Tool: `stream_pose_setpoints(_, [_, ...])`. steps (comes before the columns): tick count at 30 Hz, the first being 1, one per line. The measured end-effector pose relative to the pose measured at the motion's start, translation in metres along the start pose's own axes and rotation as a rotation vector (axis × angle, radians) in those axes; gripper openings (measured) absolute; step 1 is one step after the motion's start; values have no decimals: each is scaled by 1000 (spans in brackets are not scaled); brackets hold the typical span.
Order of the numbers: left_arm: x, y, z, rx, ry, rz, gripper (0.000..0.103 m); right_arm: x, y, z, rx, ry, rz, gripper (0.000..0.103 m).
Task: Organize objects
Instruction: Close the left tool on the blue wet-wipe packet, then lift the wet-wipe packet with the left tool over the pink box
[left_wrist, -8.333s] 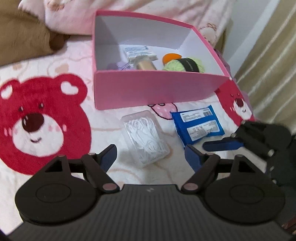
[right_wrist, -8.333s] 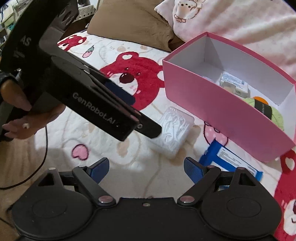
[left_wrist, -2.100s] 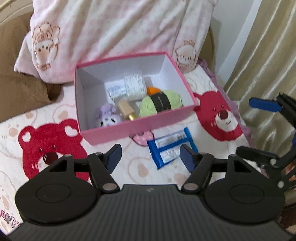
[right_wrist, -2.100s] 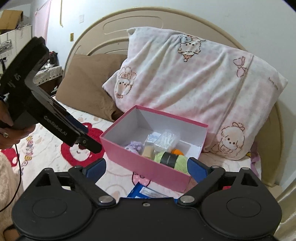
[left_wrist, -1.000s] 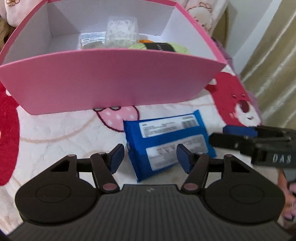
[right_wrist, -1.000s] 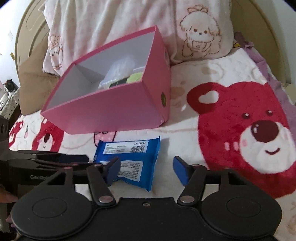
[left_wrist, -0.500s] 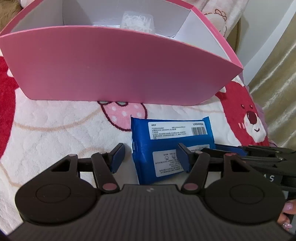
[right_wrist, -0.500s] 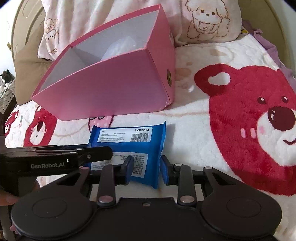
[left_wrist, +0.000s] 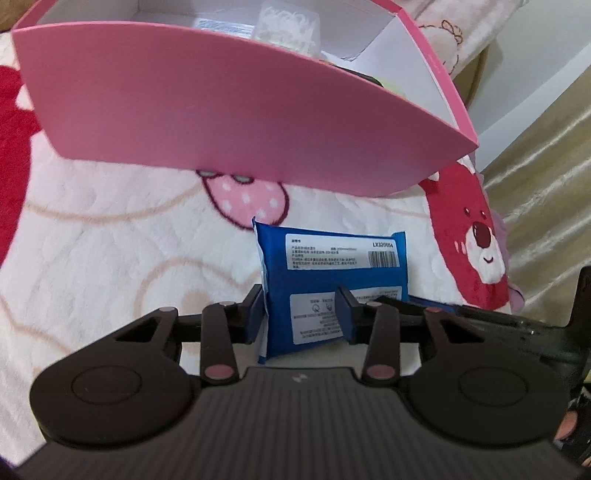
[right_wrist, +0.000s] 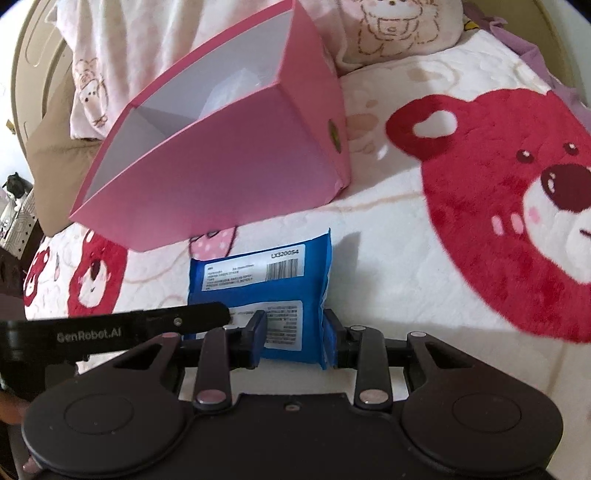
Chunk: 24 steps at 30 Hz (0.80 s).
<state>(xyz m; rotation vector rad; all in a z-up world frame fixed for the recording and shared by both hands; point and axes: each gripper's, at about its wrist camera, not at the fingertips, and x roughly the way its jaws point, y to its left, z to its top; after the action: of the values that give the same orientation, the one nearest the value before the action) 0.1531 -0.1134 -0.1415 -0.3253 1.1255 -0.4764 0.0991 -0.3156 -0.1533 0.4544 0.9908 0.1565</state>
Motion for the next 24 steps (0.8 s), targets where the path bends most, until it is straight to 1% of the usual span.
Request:
stream_pose_setpoints(3, [-8, 0, -3, -8, 21, 20, 39, -5, 12, -9, -43, 34, 9, 40])
stream_pose_setpoints(7, [-3, 4, -4, -13, 40, 34, 40, -1, 23, -21, -123, 46, -37, 42])
stream_pose_setpoints(11, [0, 1, -10, 19, 8, 50, 40, 6, 25, -25, -194, 26, -70, 46])
stream_pose_setpoints(13, [0, 0, -15, 54, -26, 52, 40, 7, 23, -27, -195, 11, -62, 47])
stream_pose_setpoints(17, [-10, -4, -19, 85, -43, 26, 40, 0, 23, -28, -173, 0, -29, 47])
stream_pose_setpoints(18, [-15, -6, -19, 86, -36, 20, 39, -4, 24, -28, -170, -3, -23, 51])
stream_pose_setpoints(20, [-24, -10, -19, 87, -26, 3, 39, -12, 30, -29, -169, -9, -16, 55])
stream_pose_setpoints(22, [-35, -13, -19, 90, -29, -12, 39, -23, 38, -32, -183, -24, -8, 58])
stream_pose_setpoints(24, [-48, -16, -19, 94, -34, -34, 39, -36, 47, -35, -205, -40, 2, 64])
